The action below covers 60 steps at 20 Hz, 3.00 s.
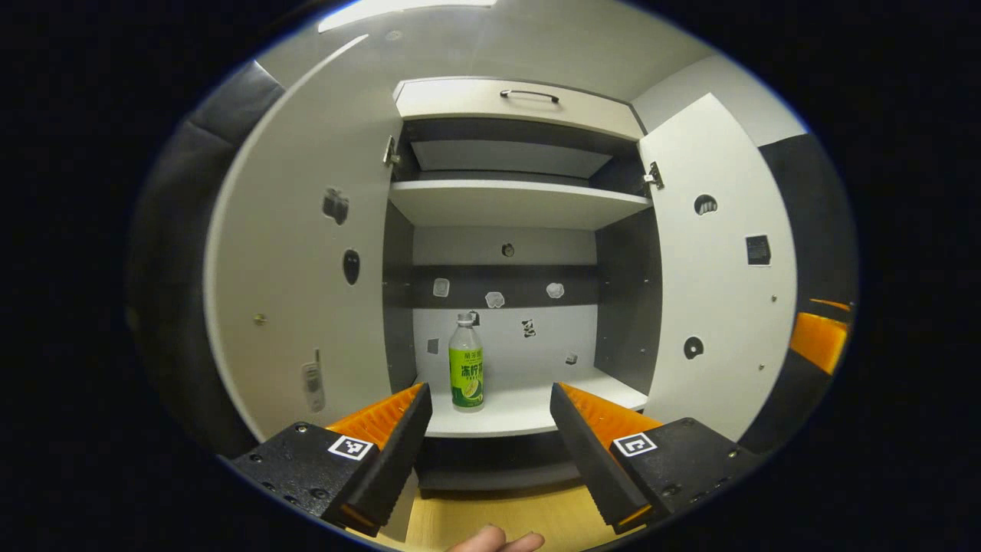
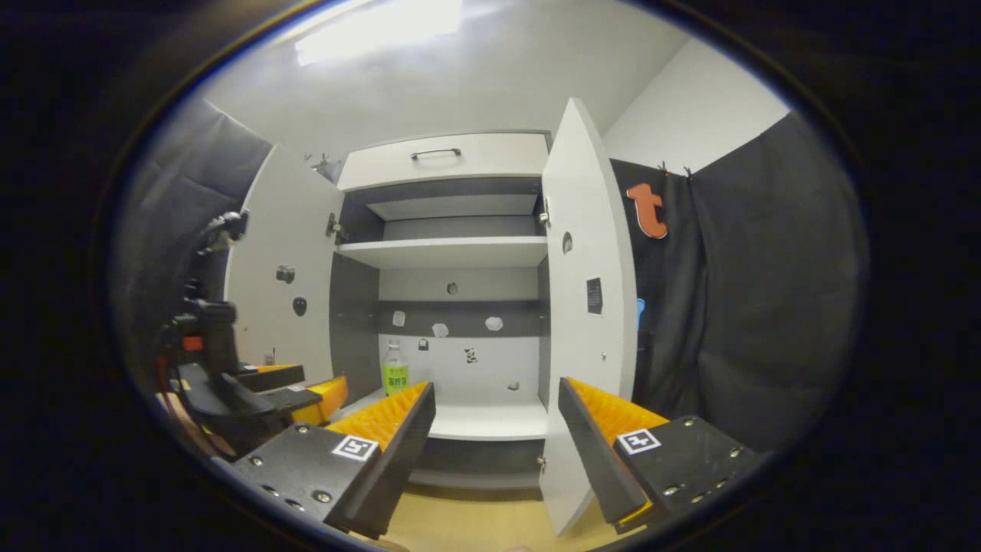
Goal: Grasp the bottle in the cabinet with the left hand and place it on the coaster, then close the right door with the right hand and the left door with the left hand.
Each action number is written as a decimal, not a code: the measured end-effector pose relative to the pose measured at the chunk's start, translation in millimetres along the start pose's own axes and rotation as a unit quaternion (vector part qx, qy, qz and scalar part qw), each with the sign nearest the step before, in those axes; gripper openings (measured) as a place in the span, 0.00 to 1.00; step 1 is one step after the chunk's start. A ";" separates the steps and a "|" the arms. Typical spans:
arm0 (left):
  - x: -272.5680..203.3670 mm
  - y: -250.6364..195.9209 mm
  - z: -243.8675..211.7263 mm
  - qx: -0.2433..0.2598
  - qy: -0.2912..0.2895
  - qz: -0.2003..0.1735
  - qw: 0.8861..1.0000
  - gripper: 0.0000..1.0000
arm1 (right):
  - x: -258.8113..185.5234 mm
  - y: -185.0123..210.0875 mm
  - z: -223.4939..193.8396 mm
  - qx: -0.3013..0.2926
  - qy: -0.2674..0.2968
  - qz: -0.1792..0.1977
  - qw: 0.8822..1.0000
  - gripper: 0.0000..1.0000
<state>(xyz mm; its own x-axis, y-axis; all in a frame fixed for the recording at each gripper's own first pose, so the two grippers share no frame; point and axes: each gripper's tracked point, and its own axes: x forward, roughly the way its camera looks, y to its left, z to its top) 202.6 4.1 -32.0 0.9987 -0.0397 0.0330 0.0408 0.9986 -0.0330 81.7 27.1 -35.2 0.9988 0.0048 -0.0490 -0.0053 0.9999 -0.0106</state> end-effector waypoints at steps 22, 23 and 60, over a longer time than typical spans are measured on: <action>270.3 62.9 -88.0 -0.010 0.053 0.075 0.996 0.88 | 15.6 -21.8 -6.6 -0.014 0.015 -0.039 0.999 0.98; 266.5 63.9 -86.5 -0.014 0.056 0.077 0.995 0.79 | 12.9 -22.7 -4.8 -0.014 0.014 -0.040 0.999 0.98; -86.2 -31.8 -133.3 -0.023 0.044 0.004 0.999 0.78 | -100.5 -23.2 -5.3 -0.004 0.012 0.031 0.999 0.98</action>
<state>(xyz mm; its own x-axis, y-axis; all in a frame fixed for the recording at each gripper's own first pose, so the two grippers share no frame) 119.4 -28.8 -166.9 0.9978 -0.0362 -0.0548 0.0319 0.9964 -0.0784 -18.8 3.3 -35.3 0.9951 0.0660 -0.0739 -0.0672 0.9976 -0.0141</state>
